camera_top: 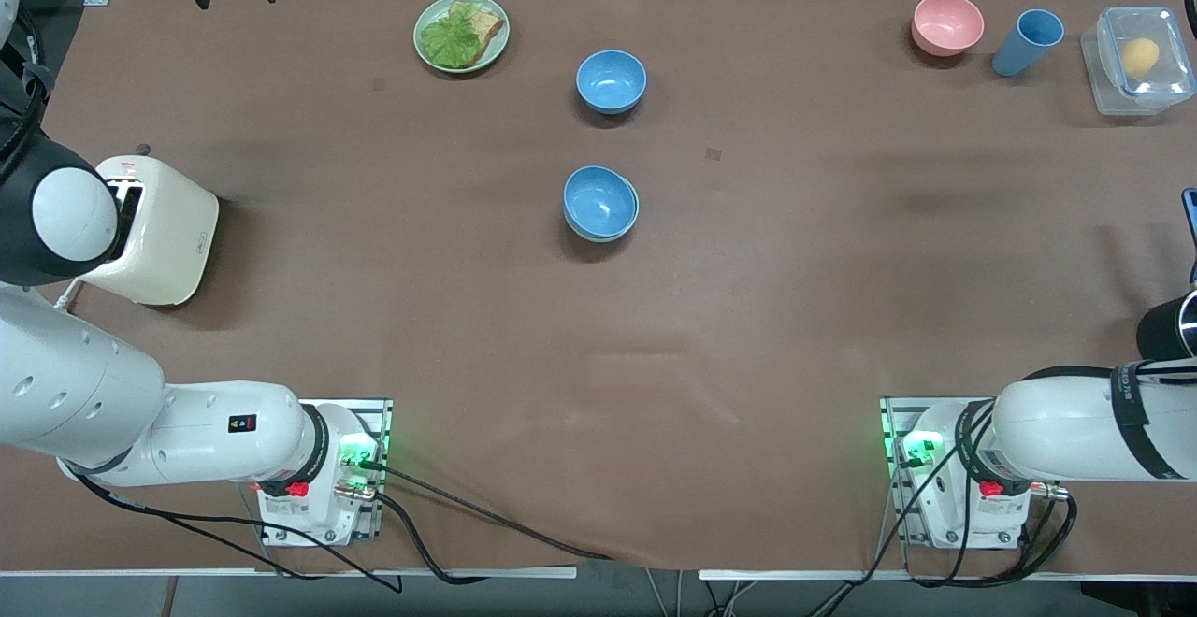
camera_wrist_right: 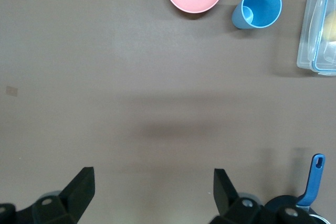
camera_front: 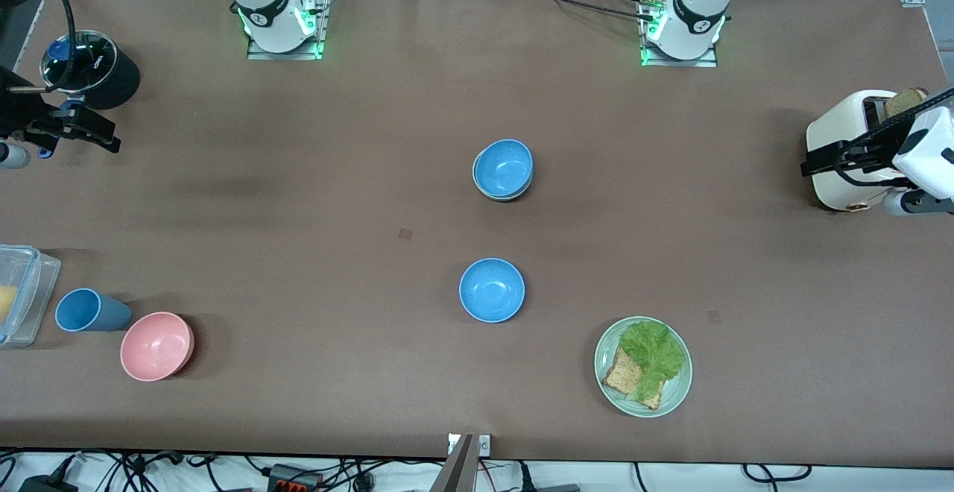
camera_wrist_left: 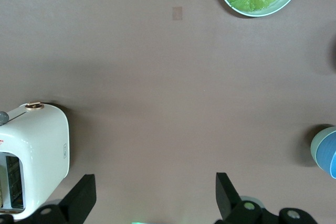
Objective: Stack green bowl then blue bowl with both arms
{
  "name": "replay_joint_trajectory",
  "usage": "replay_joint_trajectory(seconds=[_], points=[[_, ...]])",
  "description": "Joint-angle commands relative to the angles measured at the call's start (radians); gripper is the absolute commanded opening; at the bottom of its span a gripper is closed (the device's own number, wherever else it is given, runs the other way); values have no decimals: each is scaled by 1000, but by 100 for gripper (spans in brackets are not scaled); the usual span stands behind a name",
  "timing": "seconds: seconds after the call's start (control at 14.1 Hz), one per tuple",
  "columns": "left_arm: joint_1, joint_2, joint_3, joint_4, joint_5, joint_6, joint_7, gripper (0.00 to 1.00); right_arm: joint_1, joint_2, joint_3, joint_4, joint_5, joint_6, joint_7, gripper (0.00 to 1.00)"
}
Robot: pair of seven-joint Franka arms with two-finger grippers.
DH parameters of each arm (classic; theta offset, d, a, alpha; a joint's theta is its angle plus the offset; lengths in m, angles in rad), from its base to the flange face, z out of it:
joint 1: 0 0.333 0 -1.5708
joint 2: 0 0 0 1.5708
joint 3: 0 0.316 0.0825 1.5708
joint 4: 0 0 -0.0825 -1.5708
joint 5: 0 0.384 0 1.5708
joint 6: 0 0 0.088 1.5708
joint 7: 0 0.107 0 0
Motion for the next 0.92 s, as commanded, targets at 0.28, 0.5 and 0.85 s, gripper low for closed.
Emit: replay_joint_trajectory(seconds=[0.28, 0.5, 0.85], points=[[-5, -110, 7, -160, -17, 106, -13, 100, 2, -17, 1, -11, 10, 1, 10, 100], [-5, -115, 4, -166, -17, 111, -11, 100, 2, -17, 0, -11, 10, 1, 10, 100], [-4, -181, -9, -265, -17, 149, -11, 100, 2, -16, 0, -11, 10, 3, 10, 100]])
